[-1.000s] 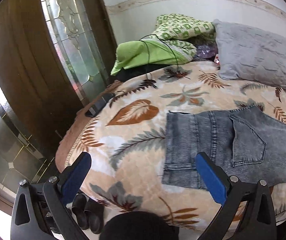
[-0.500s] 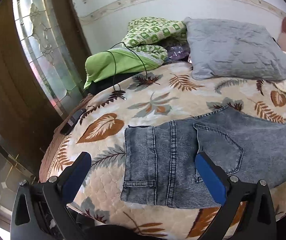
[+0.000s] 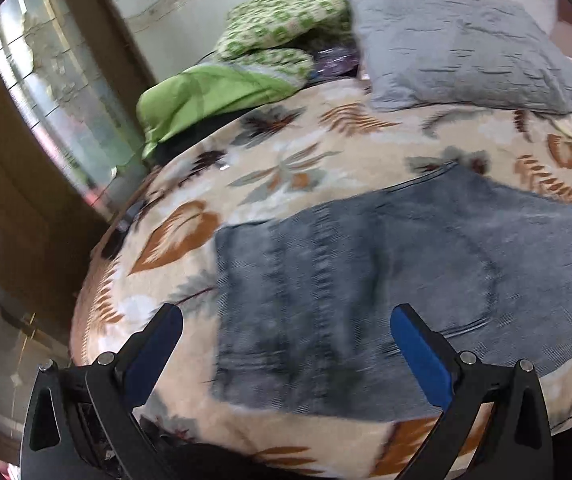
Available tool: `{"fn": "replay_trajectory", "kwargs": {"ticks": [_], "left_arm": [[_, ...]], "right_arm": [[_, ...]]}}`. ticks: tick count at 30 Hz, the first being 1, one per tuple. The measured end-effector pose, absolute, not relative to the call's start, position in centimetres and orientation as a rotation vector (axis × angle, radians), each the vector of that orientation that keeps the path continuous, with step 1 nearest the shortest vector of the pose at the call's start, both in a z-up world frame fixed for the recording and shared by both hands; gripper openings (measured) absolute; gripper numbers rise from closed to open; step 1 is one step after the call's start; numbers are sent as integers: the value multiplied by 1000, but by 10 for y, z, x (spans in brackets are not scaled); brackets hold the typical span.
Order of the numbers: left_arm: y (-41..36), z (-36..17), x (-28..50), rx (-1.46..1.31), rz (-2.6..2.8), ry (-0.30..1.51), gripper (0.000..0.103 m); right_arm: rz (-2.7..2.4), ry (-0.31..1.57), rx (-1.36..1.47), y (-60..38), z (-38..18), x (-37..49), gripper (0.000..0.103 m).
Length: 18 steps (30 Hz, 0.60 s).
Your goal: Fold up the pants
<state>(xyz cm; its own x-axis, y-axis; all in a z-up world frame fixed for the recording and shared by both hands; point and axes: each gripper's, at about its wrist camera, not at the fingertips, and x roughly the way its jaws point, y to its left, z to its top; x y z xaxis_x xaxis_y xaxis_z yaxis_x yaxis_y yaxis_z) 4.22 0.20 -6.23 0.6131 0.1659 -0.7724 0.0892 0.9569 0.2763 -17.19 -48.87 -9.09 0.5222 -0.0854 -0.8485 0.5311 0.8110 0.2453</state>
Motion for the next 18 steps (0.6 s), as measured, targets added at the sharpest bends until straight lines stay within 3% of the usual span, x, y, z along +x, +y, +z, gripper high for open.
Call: {"fn": "replay_trajectory", "kwargs": {"ticks": [7, 11, 13, 14, 18], "left_arm": [[-94, -52, 39, 366, -178, 893, 103], [-135, -64, 46, 396, -228, 916, 103], [-153, -74, 50, 410, -252, 950, 103], [-160, -78, 51, 414, -258, 965, 103], [-182, -96, 59, 412, -256, 1037, 103]], "right_arm": [[-112, 902, 868, -520, -109, -154, 17], [-64, 876, 971, -527, -121, -145, 33], [-58, 838, 1049, -534, -129, -146, 50], [-78, 828, 1064, -539, -132, -145, 66], [-110, 809, 1126, -553, -142, -144, 67]]}}
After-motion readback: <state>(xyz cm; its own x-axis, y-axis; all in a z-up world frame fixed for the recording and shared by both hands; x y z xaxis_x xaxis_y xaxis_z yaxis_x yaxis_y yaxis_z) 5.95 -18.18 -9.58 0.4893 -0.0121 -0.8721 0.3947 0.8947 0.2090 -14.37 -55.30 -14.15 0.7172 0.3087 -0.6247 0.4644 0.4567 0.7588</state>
